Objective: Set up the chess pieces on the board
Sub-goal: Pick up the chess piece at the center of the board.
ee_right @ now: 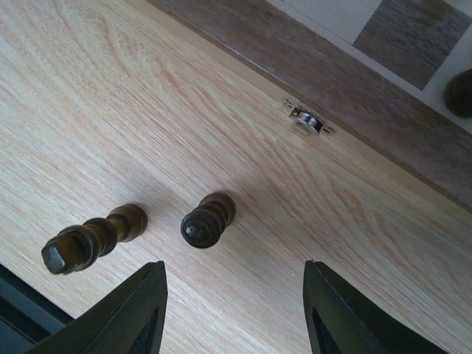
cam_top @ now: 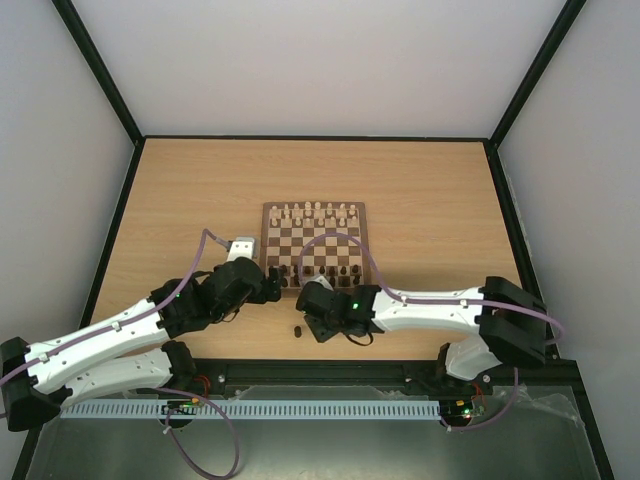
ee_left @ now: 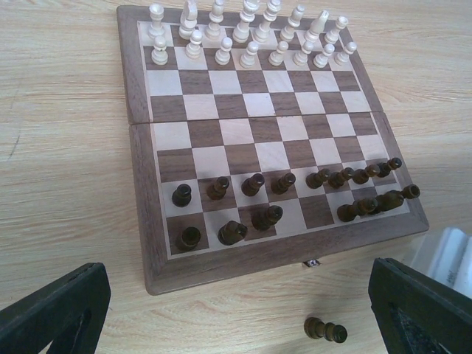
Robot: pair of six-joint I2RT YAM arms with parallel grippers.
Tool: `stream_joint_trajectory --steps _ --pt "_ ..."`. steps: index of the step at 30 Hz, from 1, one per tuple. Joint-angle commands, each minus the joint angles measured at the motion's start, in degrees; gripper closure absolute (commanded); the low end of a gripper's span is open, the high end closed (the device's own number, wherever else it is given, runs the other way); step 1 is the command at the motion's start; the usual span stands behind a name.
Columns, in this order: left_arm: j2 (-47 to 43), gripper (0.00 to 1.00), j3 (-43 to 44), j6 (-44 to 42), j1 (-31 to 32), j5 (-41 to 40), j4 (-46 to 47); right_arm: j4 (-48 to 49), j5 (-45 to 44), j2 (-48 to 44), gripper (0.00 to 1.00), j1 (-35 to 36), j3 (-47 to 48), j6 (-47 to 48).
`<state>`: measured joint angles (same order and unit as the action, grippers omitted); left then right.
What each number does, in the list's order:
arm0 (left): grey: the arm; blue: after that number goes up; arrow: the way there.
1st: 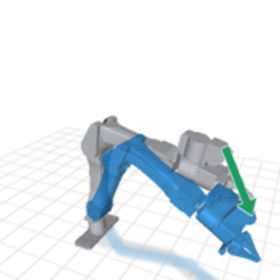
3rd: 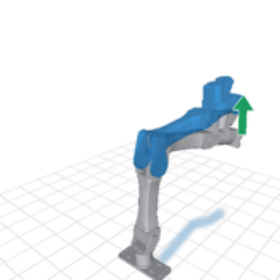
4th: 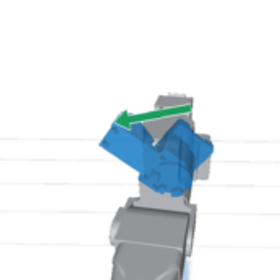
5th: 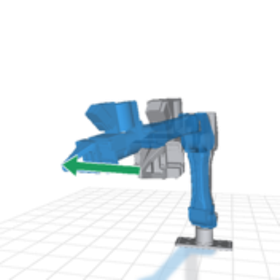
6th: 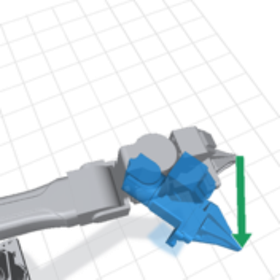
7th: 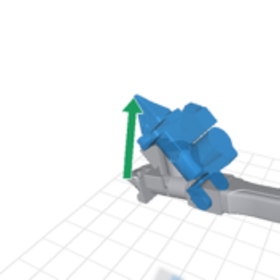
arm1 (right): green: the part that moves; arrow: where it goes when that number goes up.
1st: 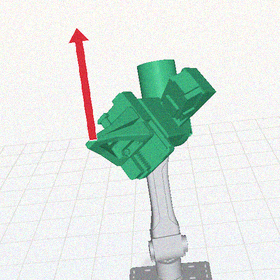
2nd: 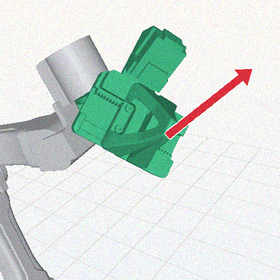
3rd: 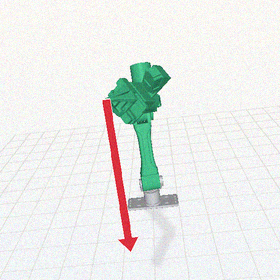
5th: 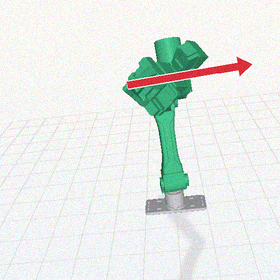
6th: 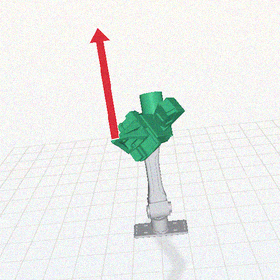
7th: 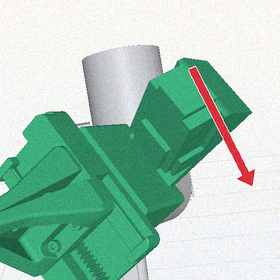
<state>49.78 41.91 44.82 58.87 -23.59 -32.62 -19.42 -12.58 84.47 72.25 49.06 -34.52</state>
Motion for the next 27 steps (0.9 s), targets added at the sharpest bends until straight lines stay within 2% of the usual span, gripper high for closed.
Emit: stream_joint_trajectory --steps 1,9,15,18,27 --pt "-0.8 0.01 -0.6 0.4 0.1 -1.1 -0.9 -0.6 -1.7 2.5 0.5 0.3 2.4 0.5" --pt "-0.9 0.01 -0.6 0.3 0.1 -1.4 -1.0 0.0 -3.1 7.0 0.57 0.3 4.9 1.6" --pt "-1.5 0.01 -0.6 0.4 0.2 -1.4 -1.3 0.6 -3.3 8.5 0.68 0.0 5.7 1.8" --pt "-1.5 0.01 -0.7 0.4 0.2 -1.4 -1.3 0.2 -3.1 9.3 0.76 -0.2 6.1 1.8" --pt "-1.8 0.01 -0.6 0.4 0.2 -1.2 -1.6 0.1 -3.1 8.9 0.86 -0.3 5.8 1.7"
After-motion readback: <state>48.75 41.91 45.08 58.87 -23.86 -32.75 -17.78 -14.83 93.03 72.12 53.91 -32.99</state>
